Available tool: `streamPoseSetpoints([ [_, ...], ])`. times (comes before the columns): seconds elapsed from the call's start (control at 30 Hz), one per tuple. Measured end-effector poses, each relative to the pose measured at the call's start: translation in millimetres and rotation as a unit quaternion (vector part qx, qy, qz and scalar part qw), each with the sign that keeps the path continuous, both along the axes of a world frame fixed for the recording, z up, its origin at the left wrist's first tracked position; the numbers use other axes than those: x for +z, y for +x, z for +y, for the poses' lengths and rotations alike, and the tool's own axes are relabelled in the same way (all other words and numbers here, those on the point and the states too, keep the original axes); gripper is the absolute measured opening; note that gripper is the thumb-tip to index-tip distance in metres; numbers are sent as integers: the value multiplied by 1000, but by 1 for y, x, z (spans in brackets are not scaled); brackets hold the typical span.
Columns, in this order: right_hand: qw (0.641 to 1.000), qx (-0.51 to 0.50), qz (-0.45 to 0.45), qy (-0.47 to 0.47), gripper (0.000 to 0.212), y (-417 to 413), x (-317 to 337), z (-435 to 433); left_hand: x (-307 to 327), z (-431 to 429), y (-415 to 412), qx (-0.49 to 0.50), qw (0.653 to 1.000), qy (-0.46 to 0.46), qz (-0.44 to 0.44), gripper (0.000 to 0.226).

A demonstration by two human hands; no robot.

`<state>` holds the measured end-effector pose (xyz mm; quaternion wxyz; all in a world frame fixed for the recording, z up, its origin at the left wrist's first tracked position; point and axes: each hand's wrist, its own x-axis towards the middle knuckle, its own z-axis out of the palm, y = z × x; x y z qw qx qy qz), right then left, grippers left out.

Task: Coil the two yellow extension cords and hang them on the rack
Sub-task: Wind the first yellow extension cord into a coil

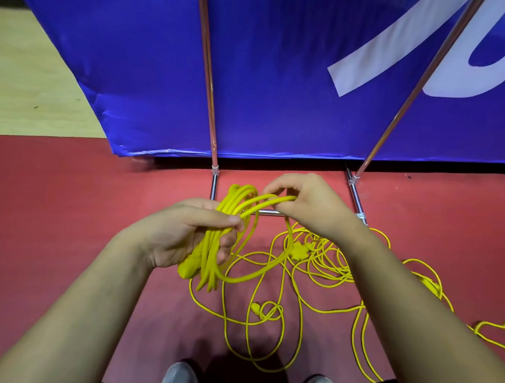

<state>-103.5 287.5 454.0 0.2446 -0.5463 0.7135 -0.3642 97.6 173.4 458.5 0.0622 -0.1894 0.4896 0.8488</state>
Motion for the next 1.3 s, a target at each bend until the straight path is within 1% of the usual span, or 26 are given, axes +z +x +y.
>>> streamPoseSetpoints([
  [0.1, 1000, -3, 23, -19, 24, -2, -2, 1, 1, 5, -3, -2, 1000, -22, -20, 18],
  [0.13, 1000, -2, 22, -22, 24, -2, -2, 1, 1, 5, -4, 1, 999, -22, -24, 15],
  [0.2, 999, -2, 19, -32, 25, -2, -4, 0, 0, 6, -4, -5, 1000, -10, -18, 17],
  [0.3, 999, -22, -31, -24, 24, -5, -6, -1, -2, 7, -3, 1, 999, 40, 16, 28],
  [0.4, 994, -29, -100, 10, 13, -15, -17, 2, -1, 5, -3, 59, 997, 18, 40, 35],
  [0.47, 989, -33, -143, 37, 9, -25, -25, 6, -1, 1, -2, 90, 995, 20, 49, 38],
  [0.53, 983, -23, -179, 44, 7, -30, -30, 10, -1, -2, -1, 86, 995, 13, 39, 39],
  [0.6, 975, -23, -221, 27, 5, -31, -32, 12, -2, -3, -1, 70, 997, 2, 17, 41],
  [0.63, 972, -33, -230, 14, 8, -31, -31, 12, -2, -3, -1, 61, 998, 3, 6, 41],
  [0.67, 974, -41, -224, -2, 11, -31, -29, 12, -2, -4, 0, 53, 999, 6, -3, 41],
  [0.73, 983, -39, -175, -27, 17, -31, -21, 11, -2, -5, 1, 38, 999, 12, -12, 43],
  [0.83, 996, 11, -77, -40, 23, -27, -3, 10, -1, -4, 1, 40, 999, 15, -18, 47],
  [0.87, 997, 27, -60, -44, 22, -24, 3, 9, 0, -3, 1, 43, 999, 18, -16, 47],
  [0.93, 995, 55, -57, -54, 20, -14, 13, 7, 0, -2, 0, 50, 998, 25, -10, 45],
  [1.07, 986, 98, -117, -70, 20, 16, 22, 1, -2, -1, -1, 31, 999, 10, 10, 41],
  [1.17, 986, 84, -131, -64, 17, 21, 20, -2, -3, 0, -1, 45, 998, 13, 35, 40],
  [1.23, 990, 74, -114, -29, 15, 11, 10, -2, -4, 0, -2, 64, 997, 18, 48, 42],
  [1.3, 995, 75, -55, 37, 12, 3, -2, 0, -5, -1, -1, 69, 996, 12, 56, 42],
])
